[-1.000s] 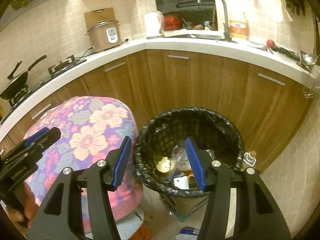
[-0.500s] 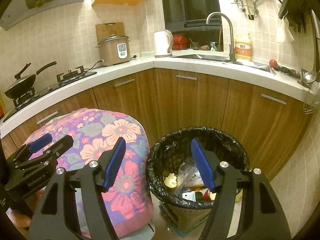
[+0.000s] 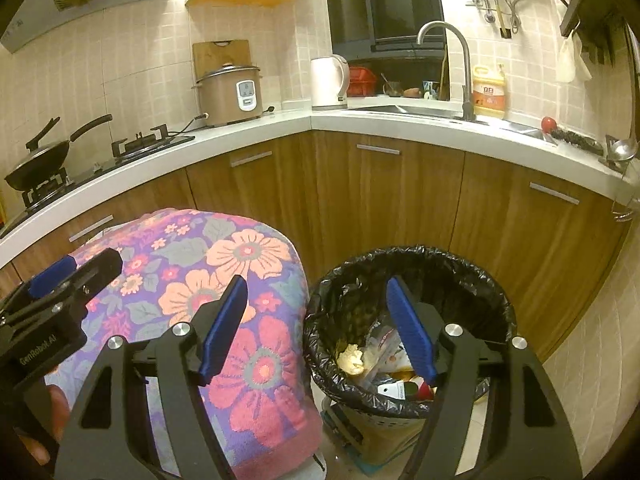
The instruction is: Collect trash
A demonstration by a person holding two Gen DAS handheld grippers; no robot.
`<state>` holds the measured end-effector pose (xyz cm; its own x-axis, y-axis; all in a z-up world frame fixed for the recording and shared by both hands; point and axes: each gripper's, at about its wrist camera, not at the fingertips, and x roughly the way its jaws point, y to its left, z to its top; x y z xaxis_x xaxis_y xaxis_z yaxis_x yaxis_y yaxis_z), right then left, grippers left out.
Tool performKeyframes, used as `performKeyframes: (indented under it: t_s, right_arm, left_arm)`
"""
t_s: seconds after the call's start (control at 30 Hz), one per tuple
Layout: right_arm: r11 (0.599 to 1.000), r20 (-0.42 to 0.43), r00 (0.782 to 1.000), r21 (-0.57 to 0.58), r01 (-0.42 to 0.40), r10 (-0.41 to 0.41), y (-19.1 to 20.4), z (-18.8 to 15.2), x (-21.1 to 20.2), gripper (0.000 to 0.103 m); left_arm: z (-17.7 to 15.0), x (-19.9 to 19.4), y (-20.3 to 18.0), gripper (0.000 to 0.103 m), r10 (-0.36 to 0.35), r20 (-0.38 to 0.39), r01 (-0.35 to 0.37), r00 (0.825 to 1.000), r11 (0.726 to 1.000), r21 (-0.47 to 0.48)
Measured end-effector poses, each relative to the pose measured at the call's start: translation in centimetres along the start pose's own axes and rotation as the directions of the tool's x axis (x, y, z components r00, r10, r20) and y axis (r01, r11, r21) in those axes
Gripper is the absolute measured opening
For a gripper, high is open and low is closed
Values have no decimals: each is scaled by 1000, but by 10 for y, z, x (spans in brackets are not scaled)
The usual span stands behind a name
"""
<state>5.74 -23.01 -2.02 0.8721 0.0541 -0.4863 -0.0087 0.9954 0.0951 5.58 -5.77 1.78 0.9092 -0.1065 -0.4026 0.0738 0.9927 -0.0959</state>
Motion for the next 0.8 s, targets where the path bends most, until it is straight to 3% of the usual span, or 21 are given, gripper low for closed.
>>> performKeyframes:
  t_s: [0.2, 0.8]
  right_arm:
    - [1000, 3, 1000, -15, 6, -6, -1, 1, -3, 68]
    - [999, 8, 999, -33, 39, -39, 5, 5, -9, 68]
  left_arm:
    - [-2, 1, -8, 89, 13, 2, -13, 1000, 999, 38]
    - [-1, 0, -7, 92, 14, -2, -14, 1000, 999, 29]
